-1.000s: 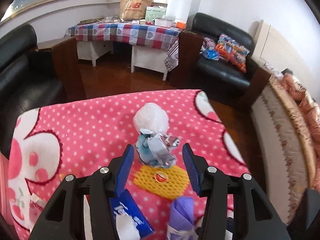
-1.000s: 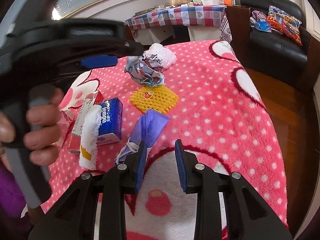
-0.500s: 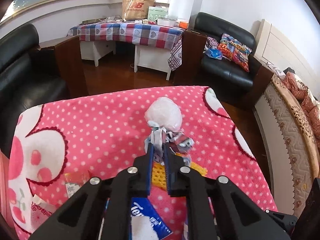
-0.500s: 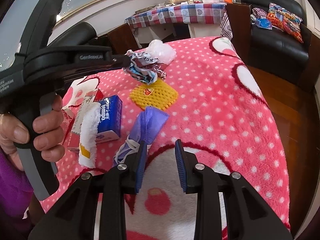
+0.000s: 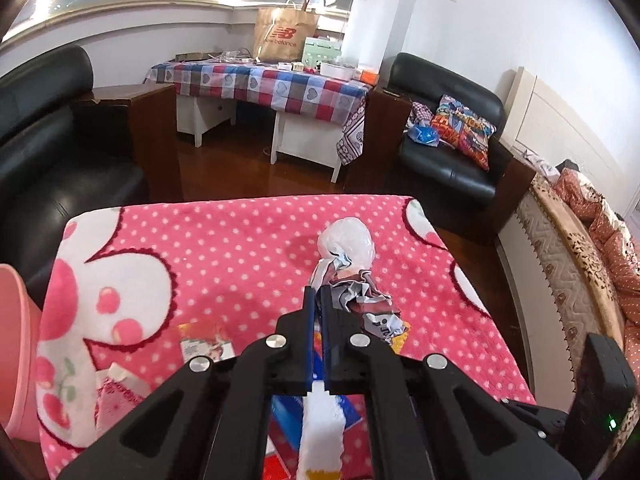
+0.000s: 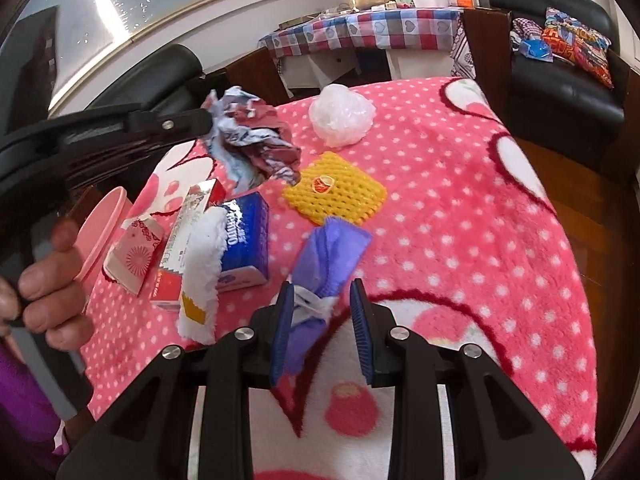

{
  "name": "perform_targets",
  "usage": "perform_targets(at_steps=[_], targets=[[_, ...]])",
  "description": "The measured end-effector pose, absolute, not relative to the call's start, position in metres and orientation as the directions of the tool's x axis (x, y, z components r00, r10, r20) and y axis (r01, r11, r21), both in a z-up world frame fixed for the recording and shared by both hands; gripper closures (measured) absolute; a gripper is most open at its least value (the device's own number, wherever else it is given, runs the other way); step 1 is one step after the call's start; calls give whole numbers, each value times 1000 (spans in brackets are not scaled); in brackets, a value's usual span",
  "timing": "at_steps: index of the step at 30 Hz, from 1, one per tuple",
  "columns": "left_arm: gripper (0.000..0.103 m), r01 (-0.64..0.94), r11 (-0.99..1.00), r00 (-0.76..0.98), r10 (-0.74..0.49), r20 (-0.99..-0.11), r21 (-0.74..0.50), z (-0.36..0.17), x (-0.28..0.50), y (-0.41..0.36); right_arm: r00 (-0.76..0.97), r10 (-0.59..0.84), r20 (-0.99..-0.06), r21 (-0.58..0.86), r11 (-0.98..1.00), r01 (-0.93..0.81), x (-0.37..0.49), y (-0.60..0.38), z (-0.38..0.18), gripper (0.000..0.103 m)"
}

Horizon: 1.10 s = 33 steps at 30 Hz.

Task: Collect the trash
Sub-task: 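Grasp the purple cloth bag with the right gripper while the left holds the wrapper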

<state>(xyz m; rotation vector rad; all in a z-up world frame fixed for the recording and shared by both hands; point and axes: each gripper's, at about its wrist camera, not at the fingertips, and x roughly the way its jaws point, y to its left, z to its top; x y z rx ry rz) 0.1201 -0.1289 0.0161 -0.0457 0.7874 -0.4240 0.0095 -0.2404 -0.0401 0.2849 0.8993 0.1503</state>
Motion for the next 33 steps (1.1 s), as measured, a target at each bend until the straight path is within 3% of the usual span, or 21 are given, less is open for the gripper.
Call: perform_targets(at_steps=[6,7,8,12,26,33], targets=[[101,336,919,637,-383,-670,-206,21,107,-111,630,210,-748,272,962,2,14,-235,-40,74],[101,333,920,639,-381,-669,-206,21,105,-107,632,207,-747,268,964,0,13,-235,-40,76],[101,329,922,642,-378,-667,-206,22,103,-104,635,205,-745,261,965,-6,12,-233,-40,86],[101,314,926,653,-371,-660,-209,26,96,-92,647,193,-738,243,970,-11,8,-230,-37,94],[101,244,947,733,-322,-600,-210,51,59,-36,749,203,-631,226,971,-74,-10,-210,21,96],[101,152,966,781,-248,-573,-211,65,39,11,770,286,-571,234,955,-181,4,-166,52,96]])
